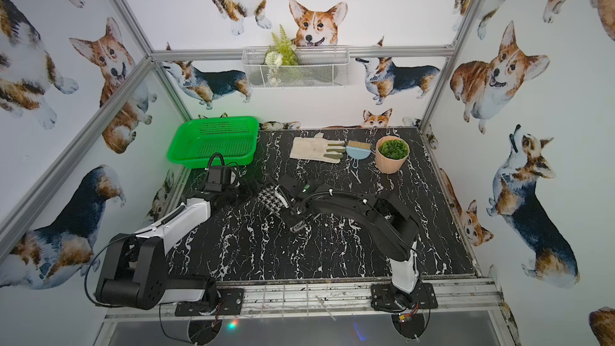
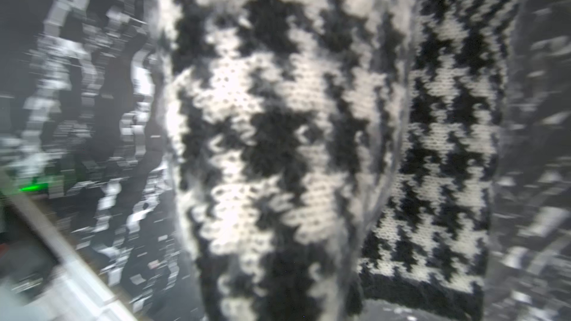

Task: Roll up the scarf and place it into the basket
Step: Roll the scarf at the center of the board.

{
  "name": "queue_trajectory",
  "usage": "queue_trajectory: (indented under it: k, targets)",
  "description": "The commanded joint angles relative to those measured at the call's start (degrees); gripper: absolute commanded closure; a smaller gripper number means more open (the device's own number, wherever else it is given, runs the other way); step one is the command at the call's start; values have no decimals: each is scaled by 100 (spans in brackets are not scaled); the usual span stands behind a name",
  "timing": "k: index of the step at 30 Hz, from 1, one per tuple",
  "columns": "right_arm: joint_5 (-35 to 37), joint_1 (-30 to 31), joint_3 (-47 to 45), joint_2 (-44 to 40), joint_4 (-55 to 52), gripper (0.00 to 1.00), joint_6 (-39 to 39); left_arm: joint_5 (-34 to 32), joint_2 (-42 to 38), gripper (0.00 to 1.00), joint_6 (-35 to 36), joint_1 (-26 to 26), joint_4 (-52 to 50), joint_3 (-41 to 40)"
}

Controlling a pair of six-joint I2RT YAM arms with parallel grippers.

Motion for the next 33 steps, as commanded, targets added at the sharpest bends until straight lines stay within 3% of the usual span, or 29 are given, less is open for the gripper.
queue_trajectory:
  k: [1, 7, 16, 22, 33]
  targets:
    - [-1519, -244, -223, -164, 523, 80, 565, -323, -325, 4, 52, -2, 133, -234]
    - [-2595, -857, -1103, -378, 1675, 79, 1361, -415, -872, 4, 134, -44, 360, -612]
    - [-3636, -1606, -1979, -320, 3080, 77, 2236, -351, -962, 4, 302, -529, 827, -919]
    - [-3975, -1977, -2455, -71, 3890, 77, 2761, -395, -909, 4, 323, -1027, 1344, -1150]
    - [-3886, -2301, -2677, 610, 3906, 76, 2748, -678, -132, 4, 216, -2112, 2287, -1126]
